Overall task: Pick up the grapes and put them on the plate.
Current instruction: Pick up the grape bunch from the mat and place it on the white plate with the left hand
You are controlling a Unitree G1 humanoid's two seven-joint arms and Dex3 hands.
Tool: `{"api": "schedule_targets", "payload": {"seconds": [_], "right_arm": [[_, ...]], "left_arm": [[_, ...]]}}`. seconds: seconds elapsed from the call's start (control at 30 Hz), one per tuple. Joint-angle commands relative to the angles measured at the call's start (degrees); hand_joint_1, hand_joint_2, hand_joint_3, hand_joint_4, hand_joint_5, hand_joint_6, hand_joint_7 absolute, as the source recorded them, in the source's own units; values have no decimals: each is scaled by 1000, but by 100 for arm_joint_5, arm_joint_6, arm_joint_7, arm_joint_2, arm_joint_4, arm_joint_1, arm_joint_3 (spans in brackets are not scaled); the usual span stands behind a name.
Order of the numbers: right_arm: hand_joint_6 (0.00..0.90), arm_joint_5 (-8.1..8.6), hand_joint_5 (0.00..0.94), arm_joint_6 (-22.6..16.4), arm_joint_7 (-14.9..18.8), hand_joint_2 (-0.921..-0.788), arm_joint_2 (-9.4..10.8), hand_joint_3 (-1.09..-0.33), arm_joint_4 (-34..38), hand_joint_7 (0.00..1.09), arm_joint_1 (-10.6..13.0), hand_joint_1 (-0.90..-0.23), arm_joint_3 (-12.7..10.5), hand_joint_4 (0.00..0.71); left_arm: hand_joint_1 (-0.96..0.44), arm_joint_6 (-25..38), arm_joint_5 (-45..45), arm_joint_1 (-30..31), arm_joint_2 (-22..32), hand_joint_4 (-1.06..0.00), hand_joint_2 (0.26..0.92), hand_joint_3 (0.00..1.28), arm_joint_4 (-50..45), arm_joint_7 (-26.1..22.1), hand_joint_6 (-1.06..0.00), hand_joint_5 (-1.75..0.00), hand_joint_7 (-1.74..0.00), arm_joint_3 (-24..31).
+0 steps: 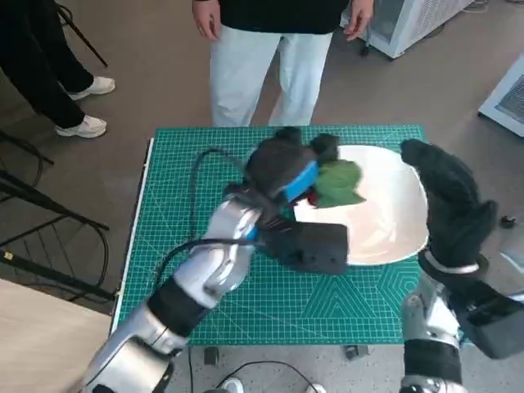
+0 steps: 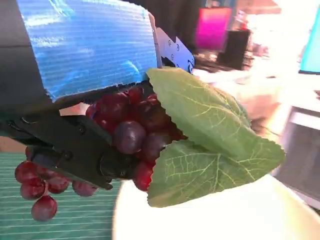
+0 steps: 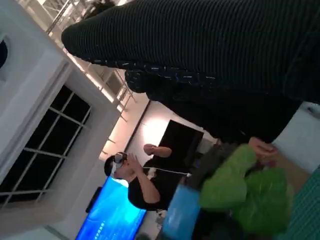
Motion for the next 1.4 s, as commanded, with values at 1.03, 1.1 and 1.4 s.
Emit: {"api": "schedule_targets", "payload": {"seconds": [1.03, 1.1, 1.4], "right_arm": [[-1, -362, 14, -51, -836, -921, -285, -662, -624, 466, 841, -556, -267, 217], [-1, -378, 14, -62, -862, -921, -284, -662, -608, 466, 837, -556, -261, 216], [-1, -412, 10, -63, -935, -921, -274, -672, -534, 455, 794, -558, -238, 209]], "left_arm": [[5, -1073, -336, -1762, -1203, -477, 735, 573, 3284, 508, -494, -1600, -1239, -268], [3, -1091, -366, -1826, -1245, -505, 704, 605, 3417, 513, -520, -1594, -1214, -252], [0, -1296, -853, -1979, -1383, -458, 702, 645, 3825, 295, -478, -1633, -1290, 37]]}}
